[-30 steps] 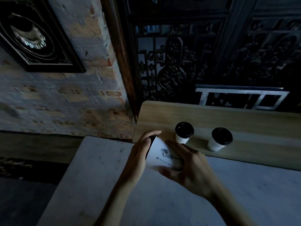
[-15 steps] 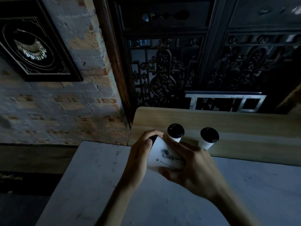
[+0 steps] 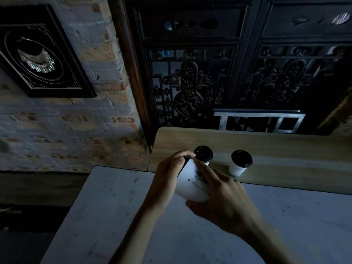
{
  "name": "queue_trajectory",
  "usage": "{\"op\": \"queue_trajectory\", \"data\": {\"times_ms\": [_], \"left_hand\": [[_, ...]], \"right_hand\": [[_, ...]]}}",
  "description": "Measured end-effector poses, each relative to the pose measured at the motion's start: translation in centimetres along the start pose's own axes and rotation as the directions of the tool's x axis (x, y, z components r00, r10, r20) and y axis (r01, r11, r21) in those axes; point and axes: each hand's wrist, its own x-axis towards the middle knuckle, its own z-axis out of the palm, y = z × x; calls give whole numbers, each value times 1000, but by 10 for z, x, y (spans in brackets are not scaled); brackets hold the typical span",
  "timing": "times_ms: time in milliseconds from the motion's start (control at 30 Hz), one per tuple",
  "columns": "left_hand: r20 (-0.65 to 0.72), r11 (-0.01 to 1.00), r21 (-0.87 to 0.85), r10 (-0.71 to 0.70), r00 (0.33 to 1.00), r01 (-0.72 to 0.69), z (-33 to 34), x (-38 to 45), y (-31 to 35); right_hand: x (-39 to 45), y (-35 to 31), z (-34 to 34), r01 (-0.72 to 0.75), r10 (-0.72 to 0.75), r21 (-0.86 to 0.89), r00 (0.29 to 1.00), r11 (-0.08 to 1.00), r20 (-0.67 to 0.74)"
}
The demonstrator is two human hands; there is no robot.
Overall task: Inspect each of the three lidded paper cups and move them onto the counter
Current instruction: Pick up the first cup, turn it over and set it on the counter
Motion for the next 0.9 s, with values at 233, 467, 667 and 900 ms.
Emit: {"op": "queue_trajectory", "data": {"times_ms": [233,467,667,900], "left_hand": [[62,997,24,77,995,-79,-1,2,3],[83,991,21,130,988,-132,-4,5,4],[111,988,-23,156,981,-155,-7,8,8],[23,993,-72,99,995,-97,-5,21,8]], "right_hand": [[1,5,-1,-36,44,225,998,974,-33],[6,14,-4,-64,51,429,998,901,42],[10,11,-6,-83,59,566,996,820,60],[1,-19,-1,-90,96,114,994,989,-46]]}}
